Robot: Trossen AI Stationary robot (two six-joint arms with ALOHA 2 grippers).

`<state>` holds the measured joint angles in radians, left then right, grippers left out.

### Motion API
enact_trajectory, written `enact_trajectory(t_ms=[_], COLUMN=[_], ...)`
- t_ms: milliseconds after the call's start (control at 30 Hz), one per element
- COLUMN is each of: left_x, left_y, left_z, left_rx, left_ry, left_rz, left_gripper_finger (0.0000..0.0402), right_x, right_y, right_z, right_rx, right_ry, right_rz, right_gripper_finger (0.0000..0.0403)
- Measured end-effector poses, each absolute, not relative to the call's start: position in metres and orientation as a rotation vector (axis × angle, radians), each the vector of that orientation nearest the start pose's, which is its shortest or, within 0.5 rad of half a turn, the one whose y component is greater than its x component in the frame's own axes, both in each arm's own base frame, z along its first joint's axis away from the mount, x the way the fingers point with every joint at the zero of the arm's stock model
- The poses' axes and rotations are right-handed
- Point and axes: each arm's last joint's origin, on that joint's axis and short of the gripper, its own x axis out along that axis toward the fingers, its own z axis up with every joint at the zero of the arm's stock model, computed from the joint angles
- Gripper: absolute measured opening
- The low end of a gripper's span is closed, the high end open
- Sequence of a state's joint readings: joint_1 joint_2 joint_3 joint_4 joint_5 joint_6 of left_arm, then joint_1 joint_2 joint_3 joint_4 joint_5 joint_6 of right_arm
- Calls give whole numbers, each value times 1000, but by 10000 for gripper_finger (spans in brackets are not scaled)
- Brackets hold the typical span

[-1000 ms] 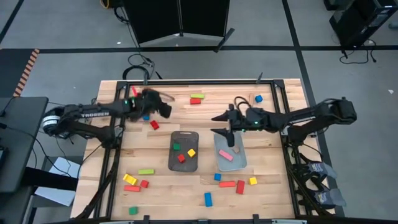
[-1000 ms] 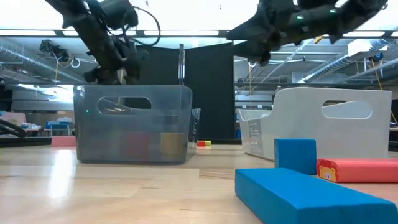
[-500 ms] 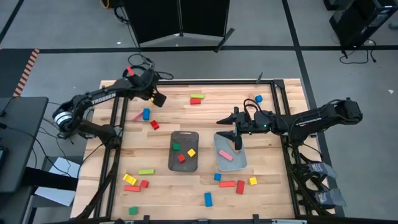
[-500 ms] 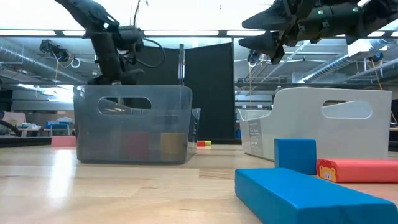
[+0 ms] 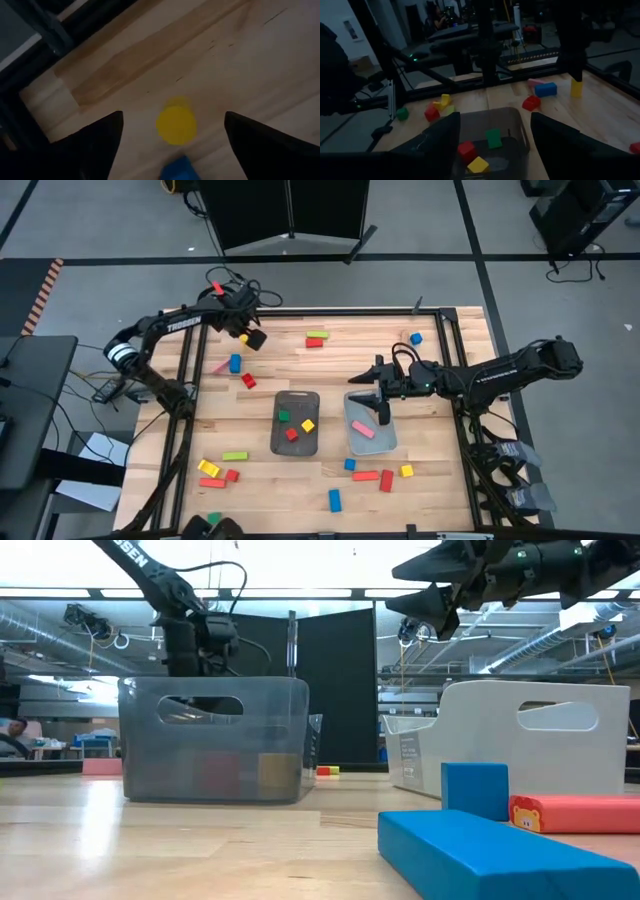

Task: Sort blocks by size
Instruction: Put the top large yellow block into the gray bin

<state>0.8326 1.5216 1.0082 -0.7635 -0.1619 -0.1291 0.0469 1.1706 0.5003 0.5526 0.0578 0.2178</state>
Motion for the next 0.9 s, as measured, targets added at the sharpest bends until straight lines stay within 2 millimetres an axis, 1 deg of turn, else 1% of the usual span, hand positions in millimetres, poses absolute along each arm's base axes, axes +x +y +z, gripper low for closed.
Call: enact_trajectory(t_ms=[167, 433, 900], left_x=[184, 188, 189], left_y=[214, 217, 218], left_z=[199, 183, 182], left_rx=[-548, -568, -562], left_ry=[1226, 1279, 1279], left_rz=[898, 856, 852], left_gripper_finger=[354, 323, 258], right_x=[242, 242, 242], right_y=[10, 10, 10], right_z=[230, 230, 230], right_rx=[211, 211, 211], right_ry=[116, 116, 118], right_rz=[-26, -26, -26], right_gripper_finger=[254, 254, 254])
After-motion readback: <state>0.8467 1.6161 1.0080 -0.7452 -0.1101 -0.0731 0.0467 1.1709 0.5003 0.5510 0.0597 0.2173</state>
